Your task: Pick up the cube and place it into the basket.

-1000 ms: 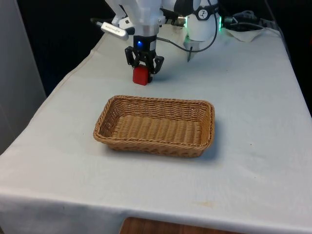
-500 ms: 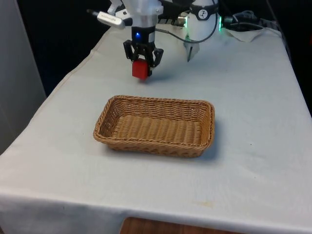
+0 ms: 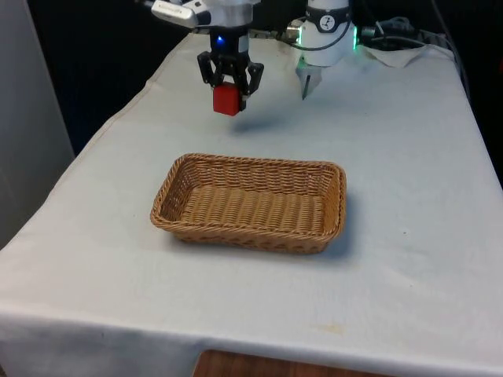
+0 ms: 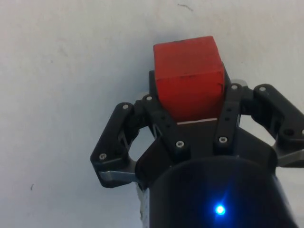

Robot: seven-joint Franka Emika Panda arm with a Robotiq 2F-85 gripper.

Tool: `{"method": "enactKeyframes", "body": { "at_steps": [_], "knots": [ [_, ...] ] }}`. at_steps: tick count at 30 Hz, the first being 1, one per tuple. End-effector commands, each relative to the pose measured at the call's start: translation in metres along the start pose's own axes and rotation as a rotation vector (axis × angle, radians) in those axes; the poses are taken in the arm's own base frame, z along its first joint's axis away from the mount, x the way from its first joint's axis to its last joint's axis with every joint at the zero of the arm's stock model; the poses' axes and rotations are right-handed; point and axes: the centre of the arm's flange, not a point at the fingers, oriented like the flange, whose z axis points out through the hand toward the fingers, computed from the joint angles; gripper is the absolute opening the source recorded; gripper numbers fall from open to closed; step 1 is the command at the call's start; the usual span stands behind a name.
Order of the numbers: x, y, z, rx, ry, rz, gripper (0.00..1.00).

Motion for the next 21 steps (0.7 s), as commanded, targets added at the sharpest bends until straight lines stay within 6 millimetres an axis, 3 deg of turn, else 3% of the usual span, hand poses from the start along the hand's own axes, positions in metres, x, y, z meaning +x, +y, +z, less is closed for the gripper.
{"method": "enactKeyframes", "body": {
  "at_steps": [1, 21],
  "knots": [
    [0.000, 0.000, -0.002, 0.003, 0.000, 0.000, 0.00],
    [0.007, 0.005, -0.053, 0.040, 0.013, -0.033, 0.00]
  ]
}}
